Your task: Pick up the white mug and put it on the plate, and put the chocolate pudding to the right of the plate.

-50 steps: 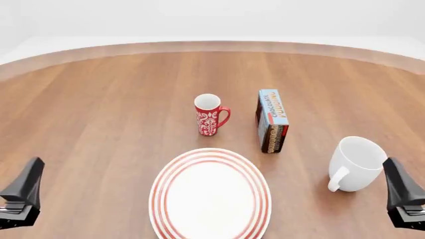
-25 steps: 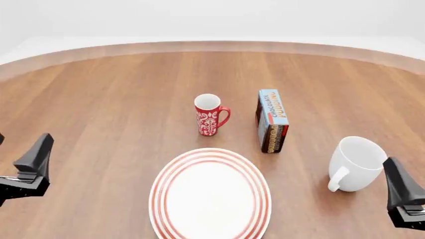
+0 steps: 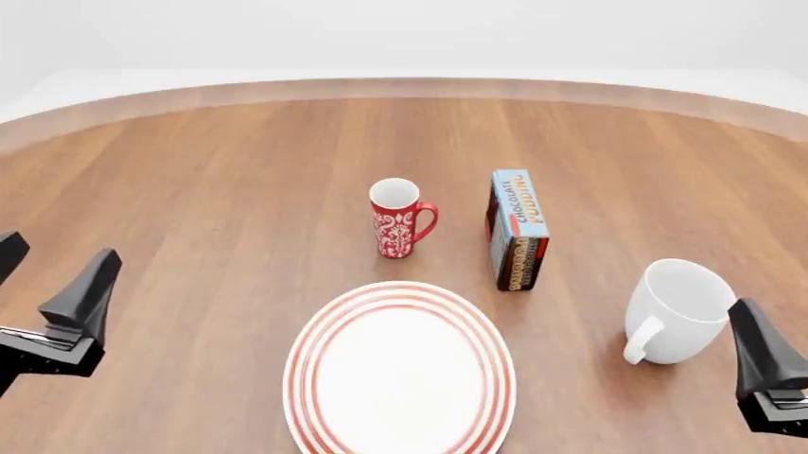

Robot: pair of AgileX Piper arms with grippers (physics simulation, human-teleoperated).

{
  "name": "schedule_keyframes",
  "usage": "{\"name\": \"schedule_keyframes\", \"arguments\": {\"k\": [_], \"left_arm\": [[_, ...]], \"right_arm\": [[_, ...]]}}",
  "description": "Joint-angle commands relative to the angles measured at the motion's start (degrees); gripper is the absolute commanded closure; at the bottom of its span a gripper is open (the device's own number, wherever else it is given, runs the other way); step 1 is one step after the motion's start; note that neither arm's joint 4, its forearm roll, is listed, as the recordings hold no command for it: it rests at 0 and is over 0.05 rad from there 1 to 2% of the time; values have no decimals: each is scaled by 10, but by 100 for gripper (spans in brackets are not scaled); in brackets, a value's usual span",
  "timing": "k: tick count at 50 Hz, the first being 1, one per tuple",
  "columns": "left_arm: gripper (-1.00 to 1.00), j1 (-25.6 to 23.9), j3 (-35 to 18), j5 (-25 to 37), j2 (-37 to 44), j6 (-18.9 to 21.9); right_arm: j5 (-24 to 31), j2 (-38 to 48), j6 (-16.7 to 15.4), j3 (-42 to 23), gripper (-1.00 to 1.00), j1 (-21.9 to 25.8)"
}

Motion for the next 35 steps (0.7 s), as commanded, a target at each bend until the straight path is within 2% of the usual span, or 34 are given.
{"name": "schedule_keyframes", "arguments": {"k": [1, 7, 14, 35], "left_arm": [[-100, -33, -17, 24, -14, 12], [-100, -48, -25, 19, 4, 19], [-100, -77, -38, -23, 65, 29], [-100, -128, -61, -72, 147, 47]], "right_arm": [[0, 0, 0, 0, -100, 0], [0, 0, 0, 0, -100, 0], [0, 0, 0, 0, -100, 0], [1, 0, 1, 0, -100, -1]]}}
